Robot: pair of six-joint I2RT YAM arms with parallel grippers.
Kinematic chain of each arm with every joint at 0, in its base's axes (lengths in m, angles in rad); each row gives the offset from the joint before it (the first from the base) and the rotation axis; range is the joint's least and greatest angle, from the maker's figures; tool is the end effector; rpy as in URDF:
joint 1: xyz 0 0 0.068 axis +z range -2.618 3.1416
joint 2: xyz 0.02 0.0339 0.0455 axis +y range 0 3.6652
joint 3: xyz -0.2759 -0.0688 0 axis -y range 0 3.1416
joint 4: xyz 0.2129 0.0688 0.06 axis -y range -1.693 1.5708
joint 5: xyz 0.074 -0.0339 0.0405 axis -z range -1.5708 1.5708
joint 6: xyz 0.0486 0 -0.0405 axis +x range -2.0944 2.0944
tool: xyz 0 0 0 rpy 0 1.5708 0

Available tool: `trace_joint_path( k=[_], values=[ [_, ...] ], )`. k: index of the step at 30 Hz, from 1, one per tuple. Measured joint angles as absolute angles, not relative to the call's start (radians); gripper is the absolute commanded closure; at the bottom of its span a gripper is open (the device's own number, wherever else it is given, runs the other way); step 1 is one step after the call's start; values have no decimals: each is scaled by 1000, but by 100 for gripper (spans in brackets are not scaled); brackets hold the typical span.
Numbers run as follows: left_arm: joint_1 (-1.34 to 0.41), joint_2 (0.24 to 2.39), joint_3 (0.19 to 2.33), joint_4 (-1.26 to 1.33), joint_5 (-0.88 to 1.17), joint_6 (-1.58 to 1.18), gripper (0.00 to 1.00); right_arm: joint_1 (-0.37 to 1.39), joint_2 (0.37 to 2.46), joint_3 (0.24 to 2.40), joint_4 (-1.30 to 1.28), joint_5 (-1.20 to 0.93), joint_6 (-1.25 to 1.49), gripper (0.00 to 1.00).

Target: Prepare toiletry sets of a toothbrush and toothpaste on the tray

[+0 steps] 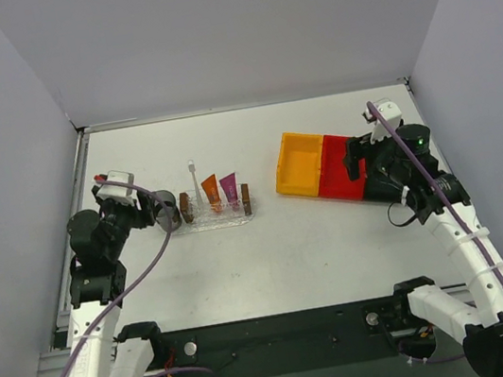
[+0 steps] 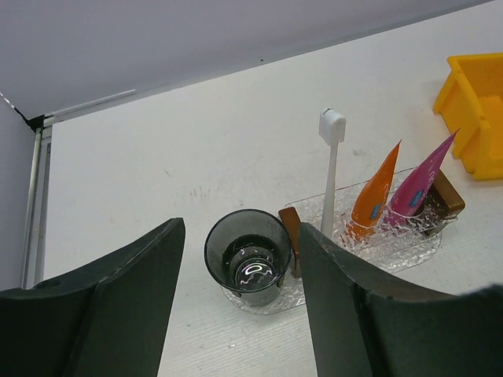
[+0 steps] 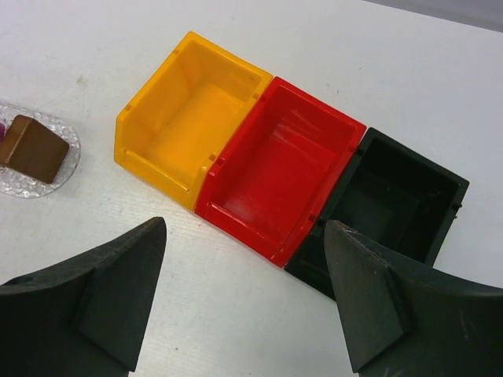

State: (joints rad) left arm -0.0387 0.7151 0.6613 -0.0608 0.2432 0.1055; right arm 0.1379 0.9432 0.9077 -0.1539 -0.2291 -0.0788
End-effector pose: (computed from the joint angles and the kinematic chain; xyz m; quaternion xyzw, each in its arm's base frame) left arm 0.1473 -0.0174 0.3290 0.1339 0.7332 -0.0684 0.6632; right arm 0.1887 0.0373 0.3664 -0.1552 0.7534 0.1068 0.6300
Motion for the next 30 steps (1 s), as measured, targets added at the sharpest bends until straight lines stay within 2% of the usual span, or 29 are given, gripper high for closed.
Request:
trace_joint_path(
  k=[5,6,7,30],
  values=[
    [-37,694,672,-101,225,98,20,131,933,908,-164,-216,-72,20],
    [-37,690,674,-109,221,97,17,131,931,908,-168,-215,-71,14],
    [-37,686,676,-116,217,96,15,131,928,908,-172,-213,-70,0],
    [-37,613,751,-216,157,28,9,131,792,935,-281,-111,-55,0]
  ],
)
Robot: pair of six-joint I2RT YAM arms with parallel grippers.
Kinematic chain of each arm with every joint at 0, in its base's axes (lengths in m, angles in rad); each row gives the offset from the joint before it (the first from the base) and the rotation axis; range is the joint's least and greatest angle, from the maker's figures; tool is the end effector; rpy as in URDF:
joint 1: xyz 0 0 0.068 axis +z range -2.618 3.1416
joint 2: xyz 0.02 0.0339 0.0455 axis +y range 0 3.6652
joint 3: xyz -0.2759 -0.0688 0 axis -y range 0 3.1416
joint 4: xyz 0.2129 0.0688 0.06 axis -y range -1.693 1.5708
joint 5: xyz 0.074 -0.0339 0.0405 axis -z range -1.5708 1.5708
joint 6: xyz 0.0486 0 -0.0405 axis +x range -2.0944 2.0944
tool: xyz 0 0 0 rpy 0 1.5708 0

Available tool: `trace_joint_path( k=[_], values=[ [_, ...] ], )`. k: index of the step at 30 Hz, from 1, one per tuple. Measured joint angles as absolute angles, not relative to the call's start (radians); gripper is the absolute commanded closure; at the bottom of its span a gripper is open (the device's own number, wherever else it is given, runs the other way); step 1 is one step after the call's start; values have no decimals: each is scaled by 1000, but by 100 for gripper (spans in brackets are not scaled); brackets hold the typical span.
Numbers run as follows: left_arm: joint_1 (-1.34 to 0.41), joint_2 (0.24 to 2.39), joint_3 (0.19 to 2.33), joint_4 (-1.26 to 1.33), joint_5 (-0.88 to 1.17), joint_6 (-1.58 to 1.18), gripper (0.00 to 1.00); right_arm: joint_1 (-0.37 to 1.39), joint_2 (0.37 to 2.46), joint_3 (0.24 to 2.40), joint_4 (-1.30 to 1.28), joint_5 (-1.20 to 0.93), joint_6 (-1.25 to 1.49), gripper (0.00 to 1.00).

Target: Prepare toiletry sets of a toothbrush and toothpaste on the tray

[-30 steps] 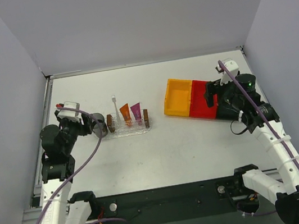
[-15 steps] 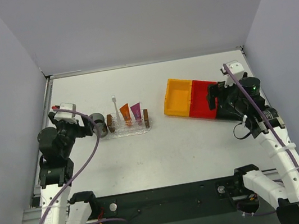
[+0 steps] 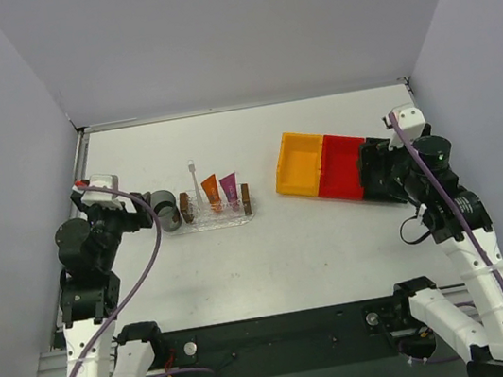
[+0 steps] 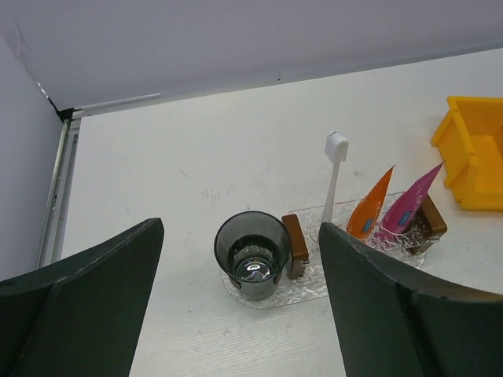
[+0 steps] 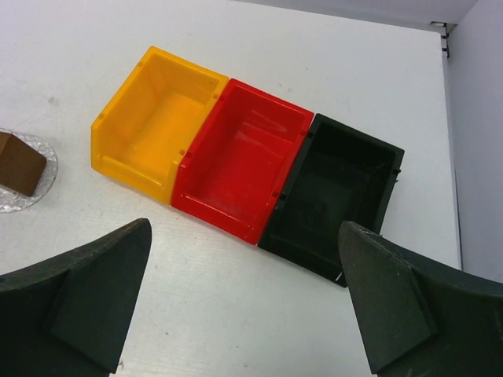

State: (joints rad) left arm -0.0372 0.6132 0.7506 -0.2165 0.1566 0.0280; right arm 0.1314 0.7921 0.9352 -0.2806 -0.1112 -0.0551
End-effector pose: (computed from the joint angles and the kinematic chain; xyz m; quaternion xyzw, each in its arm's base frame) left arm 0.1183 -0.0120 0.3512 0.0769 0.7301 -0.0606 0.6762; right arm 0.1475 0.0249 0.3829 -0.1064 0.7462 0.0669 0.6538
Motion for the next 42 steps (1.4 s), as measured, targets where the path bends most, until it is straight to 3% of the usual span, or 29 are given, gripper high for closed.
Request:
trace_joint_path(
  k=[42],
  values=[
    [-25,592,678,-175,143,23,8,133,763,863,-249,-22,-133,0]
  ],
)
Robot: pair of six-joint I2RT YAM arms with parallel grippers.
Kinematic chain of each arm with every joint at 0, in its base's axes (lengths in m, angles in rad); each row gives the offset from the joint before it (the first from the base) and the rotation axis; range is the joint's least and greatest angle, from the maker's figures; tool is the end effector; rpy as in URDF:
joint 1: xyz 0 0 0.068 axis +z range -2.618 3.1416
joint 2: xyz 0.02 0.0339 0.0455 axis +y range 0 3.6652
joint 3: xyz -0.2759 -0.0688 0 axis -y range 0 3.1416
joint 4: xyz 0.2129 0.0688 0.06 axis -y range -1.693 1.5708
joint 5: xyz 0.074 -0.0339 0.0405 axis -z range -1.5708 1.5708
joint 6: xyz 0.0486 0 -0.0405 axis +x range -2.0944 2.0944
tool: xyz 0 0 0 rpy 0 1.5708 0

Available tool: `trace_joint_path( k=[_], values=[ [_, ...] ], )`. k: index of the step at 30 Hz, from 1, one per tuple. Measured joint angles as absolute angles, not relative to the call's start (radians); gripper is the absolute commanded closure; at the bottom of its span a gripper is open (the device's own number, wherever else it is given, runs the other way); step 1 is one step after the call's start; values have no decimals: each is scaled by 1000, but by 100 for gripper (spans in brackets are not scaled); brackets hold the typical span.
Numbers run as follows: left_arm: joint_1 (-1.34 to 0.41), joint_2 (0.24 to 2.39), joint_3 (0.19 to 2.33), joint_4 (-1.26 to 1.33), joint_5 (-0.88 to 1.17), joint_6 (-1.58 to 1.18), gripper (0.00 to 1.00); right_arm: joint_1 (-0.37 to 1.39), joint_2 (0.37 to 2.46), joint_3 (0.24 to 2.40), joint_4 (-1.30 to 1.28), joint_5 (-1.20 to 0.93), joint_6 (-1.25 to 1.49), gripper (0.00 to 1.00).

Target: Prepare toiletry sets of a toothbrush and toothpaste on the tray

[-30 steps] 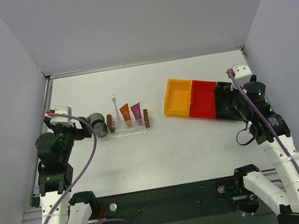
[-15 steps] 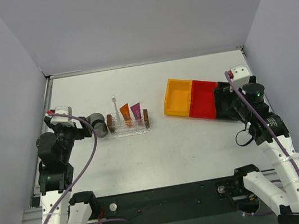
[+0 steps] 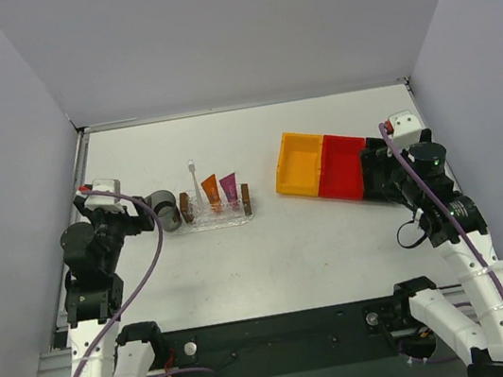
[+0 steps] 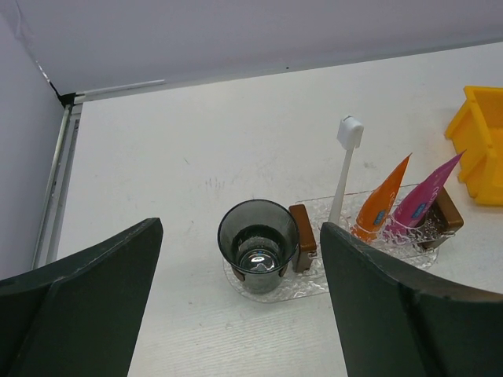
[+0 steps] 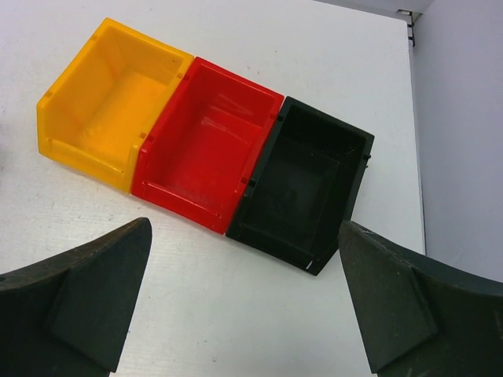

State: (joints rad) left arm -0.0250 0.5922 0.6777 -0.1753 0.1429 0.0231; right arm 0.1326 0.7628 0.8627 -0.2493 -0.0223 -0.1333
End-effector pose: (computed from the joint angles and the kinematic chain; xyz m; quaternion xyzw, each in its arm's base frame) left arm 0.1195 -0.0099 0.3345 0.0659 0.7349 -0.0533 0.6729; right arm 0.1462 0.0206 0.3668 -0.1077 0.7502 0.0082 0.6523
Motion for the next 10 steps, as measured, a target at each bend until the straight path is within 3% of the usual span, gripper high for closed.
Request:
trace_joint_path(
  k=[10],
  values=[
    [-24,593,669,-176,150,26,7,133,762,860,-249,-22,-135,0]
  ],
)
